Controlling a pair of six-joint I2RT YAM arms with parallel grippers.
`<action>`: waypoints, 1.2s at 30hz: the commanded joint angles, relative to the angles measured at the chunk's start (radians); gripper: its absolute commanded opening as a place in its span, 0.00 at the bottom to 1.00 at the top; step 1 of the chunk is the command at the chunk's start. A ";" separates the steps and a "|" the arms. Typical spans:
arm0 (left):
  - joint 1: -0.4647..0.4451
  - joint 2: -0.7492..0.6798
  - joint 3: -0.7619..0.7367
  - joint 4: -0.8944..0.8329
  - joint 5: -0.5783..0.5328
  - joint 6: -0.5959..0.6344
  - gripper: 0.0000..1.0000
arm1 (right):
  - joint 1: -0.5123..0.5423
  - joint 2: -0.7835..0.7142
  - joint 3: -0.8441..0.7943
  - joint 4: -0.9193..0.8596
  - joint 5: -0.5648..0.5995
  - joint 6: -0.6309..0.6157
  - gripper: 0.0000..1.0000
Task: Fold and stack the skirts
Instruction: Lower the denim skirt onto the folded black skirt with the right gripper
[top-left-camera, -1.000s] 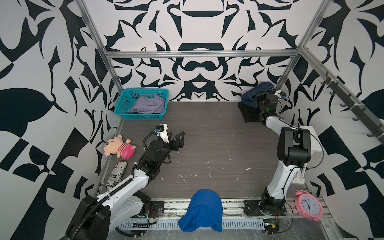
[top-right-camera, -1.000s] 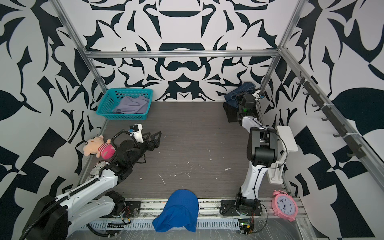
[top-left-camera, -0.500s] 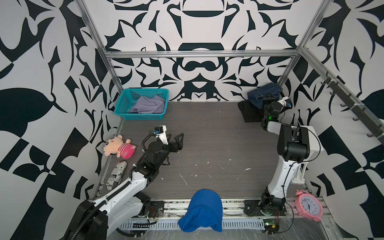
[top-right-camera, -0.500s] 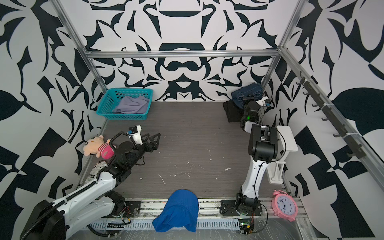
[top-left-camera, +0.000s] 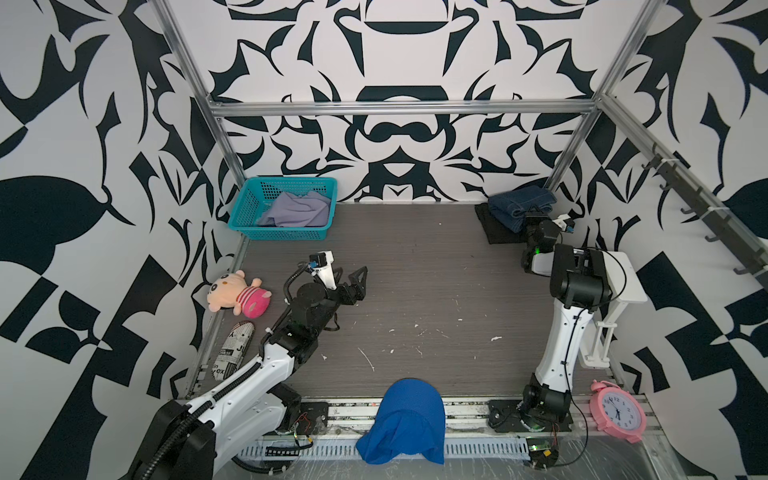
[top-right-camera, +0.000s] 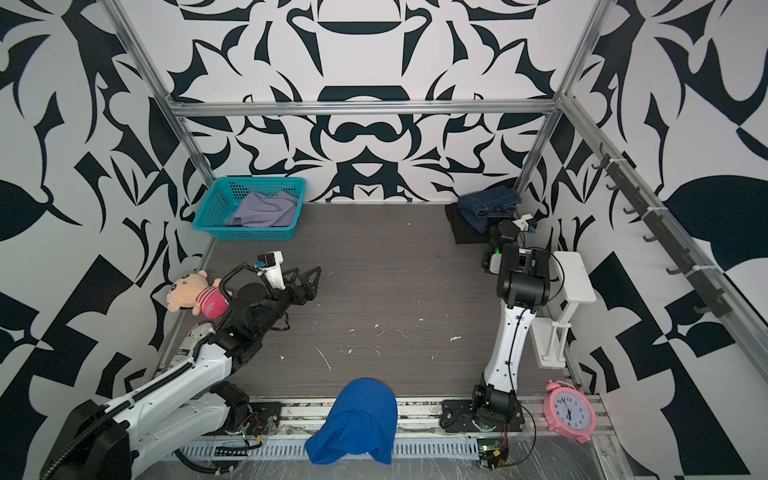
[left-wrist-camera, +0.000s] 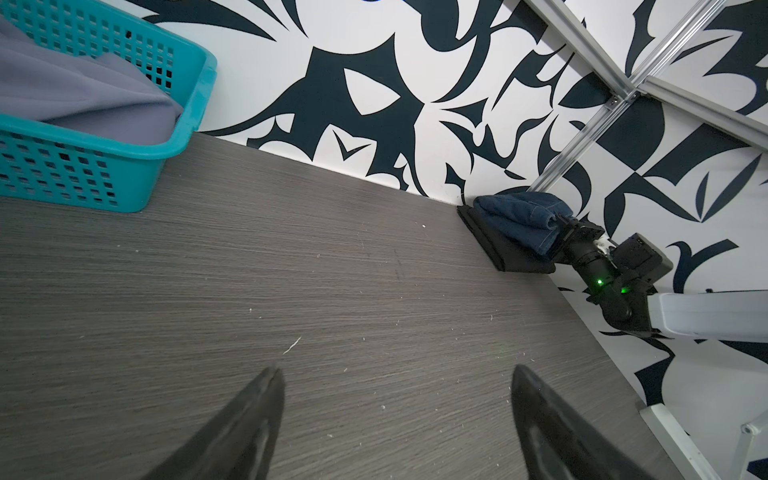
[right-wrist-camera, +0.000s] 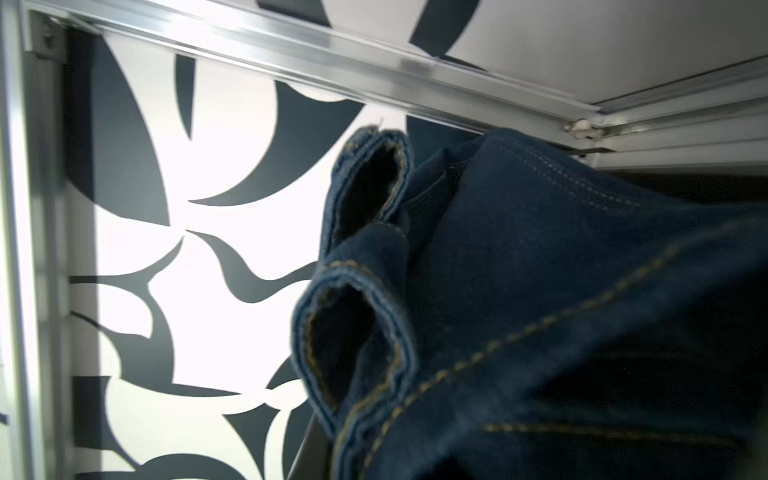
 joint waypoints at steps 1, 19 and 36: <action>0.004 -0.003 0.008 0.003 0.004 0.008 0.88 | 0.006 -0.119 0.056 0.161 -0.035 0.016 0.00; 0.004 0.008 0.008 0.013 0.015 0.005 0.88 | 0.023 -0.055 0.131 0.172 -0.005 0.097 0.00; 0.004 0.042 0.024 0.011 0.028 0.007 0.89 | 0.035 0.010 -0.109 0.264 0.008 0.091 0.04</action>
